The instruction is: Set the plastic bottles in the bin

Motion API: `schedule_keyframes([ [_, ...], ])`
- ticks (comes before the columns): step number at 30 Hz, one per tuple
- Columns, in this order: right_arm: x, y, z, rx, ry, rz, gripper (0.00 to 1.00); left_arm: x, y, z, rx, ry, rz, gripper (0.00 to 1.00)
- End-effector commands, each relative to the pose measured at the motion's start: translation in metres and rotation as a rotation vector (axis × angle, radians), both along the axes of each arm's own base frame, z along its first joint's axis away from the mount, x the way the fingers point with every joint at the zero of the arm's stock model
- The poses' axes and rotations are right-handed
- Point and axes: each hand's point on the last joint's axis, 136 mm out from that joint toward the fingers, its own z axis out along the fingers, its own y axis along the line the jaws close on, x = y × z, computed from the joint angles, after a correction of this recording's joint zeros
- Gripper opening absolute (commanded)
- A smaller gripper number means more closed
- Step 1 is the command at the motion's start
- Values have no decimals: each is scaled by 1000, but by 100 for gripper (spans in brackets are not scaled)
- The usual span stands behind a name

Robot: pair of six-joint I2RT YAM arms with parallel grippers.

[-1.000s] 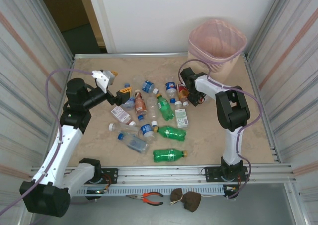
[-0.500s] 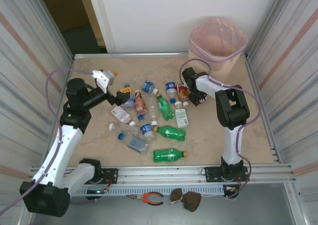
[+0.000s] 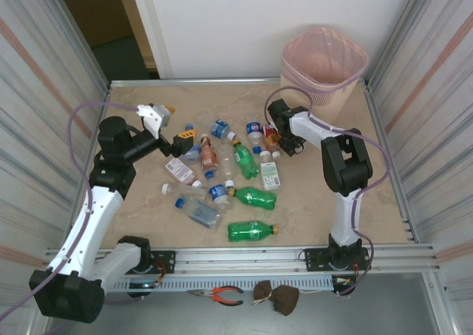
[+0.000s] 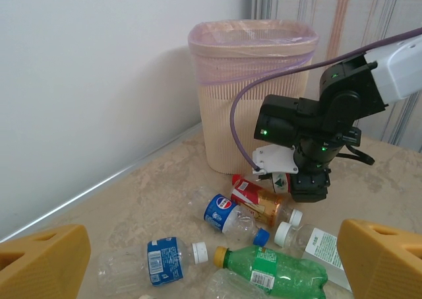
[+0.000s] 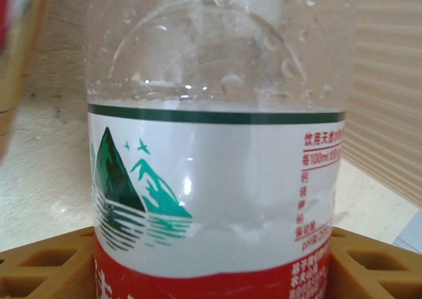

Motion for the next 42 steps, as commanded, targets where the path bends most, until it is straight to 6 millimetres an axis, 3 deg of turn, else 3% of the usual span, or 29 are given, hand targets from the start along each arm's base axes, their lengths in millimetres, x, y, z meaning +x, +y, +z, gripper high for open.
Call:
schedule_keyframes([
  [1,-3,6,34,8,-59,-5,66,-4,-1,5,2,-22,-7,97],
  [14,-14,22,101,-5,-162,44,62,-6,-3,7,-4,-27,-18,97],
  [22,-14,40,169,119,-291,65,62,-6,-3,7,-2,-28,-18,97],
  [32,-18,66,265,460,-477,87,62,-6,-3,7,-1,-28,-17,97],
  [37,-8,52,313,683,-584,1,61,-7,-4,7,-2,-28,-21,97],
  [42,15,11,342,876,-691,-192,60,-7,-4,7,-2,-28,-19,97],
])
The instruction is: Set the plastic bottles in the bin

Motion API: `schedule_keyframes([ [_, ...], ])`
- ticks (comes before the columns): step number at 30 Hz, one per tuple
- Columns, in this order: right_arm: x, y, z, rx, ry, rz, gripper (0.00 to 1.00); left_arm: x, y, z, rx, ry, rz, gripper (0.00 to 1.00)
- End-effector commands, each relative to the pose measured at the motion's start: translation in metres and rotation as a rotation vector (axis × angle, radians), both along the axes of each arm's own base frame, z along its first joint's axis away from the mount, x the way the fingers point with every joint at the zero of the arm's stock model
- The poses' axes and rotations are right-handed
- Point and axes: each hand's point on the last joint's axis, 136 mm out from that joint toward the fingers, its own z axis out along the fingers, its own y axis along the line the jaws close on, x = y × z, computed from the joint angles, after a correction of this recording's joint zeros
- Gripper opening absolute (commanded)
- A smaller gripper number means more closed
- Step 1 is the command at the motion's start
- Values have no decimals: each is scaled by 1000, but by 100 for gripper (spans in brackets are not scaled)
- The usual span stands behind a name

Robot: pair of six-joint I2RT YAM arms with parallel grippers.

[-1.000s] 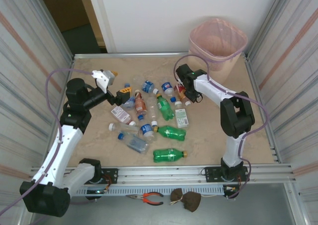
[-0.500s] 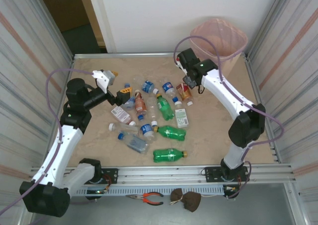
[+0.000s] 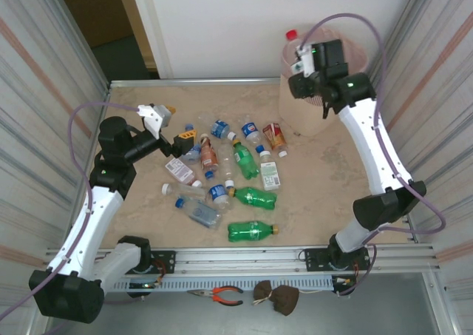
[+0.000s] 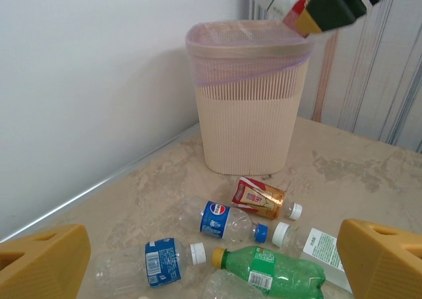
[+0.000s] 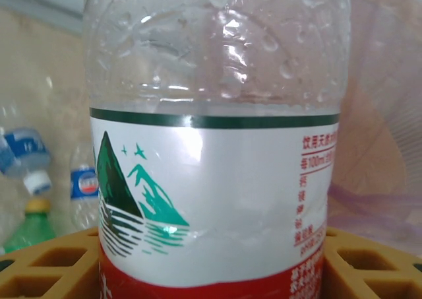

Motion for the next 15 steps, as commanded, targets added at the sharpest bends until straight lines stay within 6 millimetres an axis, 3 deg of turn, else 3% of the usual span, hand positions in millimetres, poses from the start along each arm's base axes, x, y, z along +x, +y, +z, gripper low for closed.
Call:
schedule_keyframes([
  [1,9,-17,34,256,-68,-85,60,-6,-3,7,-2,-27,-15,97],
  [8,58,-70,30,547,-51,-318,58,-5,-3,5,1,-24,-15,97],
  [15,109,-82,7,756,3,-426,55,-6,-1,6,14,-33,-2,97],
])
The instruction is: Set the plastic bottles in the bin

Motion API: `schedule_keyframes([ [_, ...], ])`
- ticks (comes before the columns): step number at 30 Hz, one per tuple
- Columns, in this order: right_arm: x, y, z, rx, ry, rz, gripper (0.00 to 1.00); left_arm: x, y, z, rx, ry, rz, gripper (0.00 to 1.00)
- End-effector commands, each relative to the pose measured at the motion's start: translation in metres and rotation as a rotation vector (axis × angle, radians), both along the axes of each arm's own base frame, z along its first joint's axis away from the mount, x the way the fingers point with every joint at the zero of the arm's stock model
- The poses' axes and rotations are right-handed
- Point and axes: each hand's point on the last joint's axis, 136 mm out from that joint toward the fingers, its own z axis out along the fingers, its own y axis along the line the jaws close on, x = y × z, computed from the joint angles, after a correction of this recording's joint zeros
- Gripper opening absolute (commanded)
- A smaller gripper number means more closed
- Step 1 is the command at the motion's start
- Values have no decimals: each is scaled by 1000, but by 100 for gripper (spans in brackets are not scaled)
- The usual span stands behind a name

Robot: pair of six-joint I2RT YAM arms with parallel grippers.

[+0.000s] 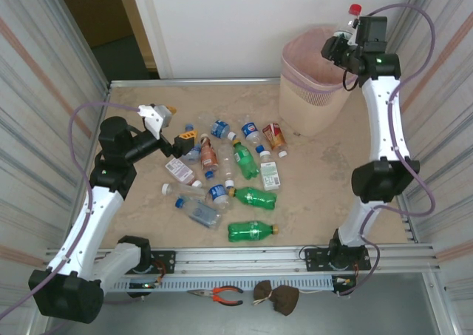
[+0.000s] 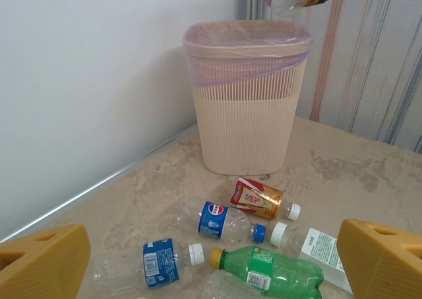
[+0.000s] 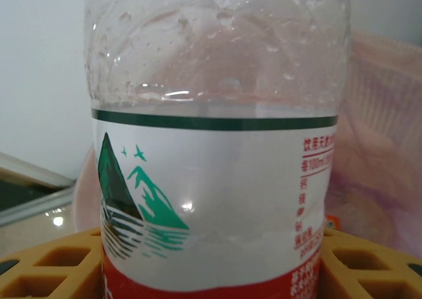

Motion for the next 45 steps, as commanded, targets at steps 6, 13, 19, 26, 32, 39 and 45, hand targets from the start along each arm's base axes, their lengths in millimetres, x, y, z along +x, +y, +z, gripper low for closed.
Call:
schedule_keyframes([
  [6,48,14,-30,300,45,-54,53,-5,1,5,18,-34,9,97],
  [13,70,40,-59,439,108,9,53,-5,1,6,19,-35,7,97],
  [19,65,68,-87,491,220,125,53,-5,2,6,24,-40,10,97],
  [26,43,89,-103,480,322,263,53,-3,1,4,21,-27,6,97],
  [32,17,83,-114,442,417,306,54,-2,0,2,19,-20,2,97],
  [39,-11,69,-135,361,540,308,57,0,-1,0,17,-10,-1,97],
  [45,-6,60,-153,325,568,285,62,1,-2,-2,17,-4,-4,97],
])
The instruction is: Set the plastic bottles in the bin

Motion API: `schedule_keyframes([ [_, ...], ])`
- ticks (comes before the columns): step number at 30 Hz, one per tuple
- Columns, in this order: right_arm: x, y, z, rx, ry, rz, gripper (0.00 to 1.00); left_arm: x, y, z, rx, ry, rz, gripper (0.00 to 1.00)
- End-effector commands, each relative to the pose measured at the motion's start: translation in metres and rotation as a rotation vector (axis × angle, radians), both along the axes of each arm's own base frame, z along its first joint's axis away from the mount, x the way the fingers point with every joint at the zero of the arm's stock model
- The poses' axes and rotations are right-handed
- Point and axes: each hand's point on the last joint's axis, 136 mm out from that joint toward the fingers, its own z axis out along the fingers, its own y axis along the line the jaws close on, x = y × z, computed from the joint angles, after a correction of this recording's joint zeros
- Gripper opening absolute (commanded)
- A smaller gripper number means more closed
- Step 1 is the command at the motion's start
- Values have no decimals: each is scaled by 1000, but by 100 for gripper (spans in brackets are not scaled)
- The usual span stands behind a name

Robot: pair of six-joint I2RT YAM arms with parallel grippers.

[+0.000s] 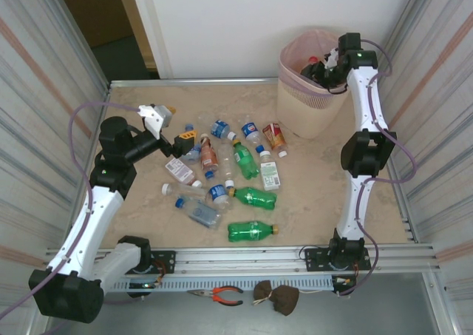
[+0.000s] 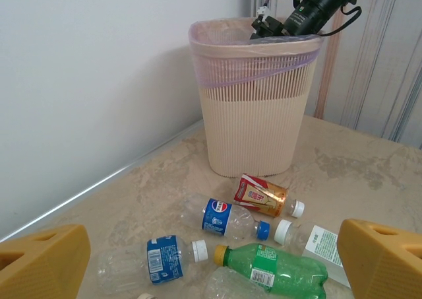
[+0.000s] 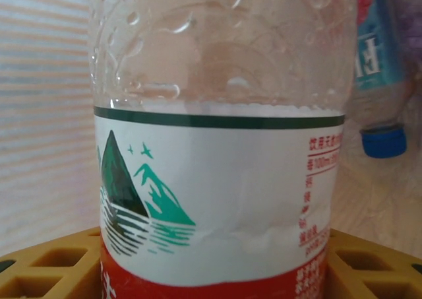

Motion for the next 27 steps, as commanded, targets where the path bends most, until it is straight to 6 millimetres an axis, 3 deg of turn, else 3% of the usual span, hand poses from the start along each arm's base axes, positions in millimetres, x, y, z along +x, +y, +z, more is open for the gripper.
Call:
schedule_keyframes([
  [1,-1,-4,-14,-34,28,26,63,-1,-3,1,8,-6,-13,97],
  [7,15,-8,-25,-43,10,13,72,0,-3,1,6,-5,-15,97],
  [12,19,-14,-22,-48,-5,-2,79,0,-3,0,6,-2,-14,97],
  [19,16,-17,-7,-75,-38,-10,82,-1,-3,0,6,-4,-16,97],
  [27,6,-32,30,-161,-118,-53,82,-2,-3,2,5,-7,-15,96],
])
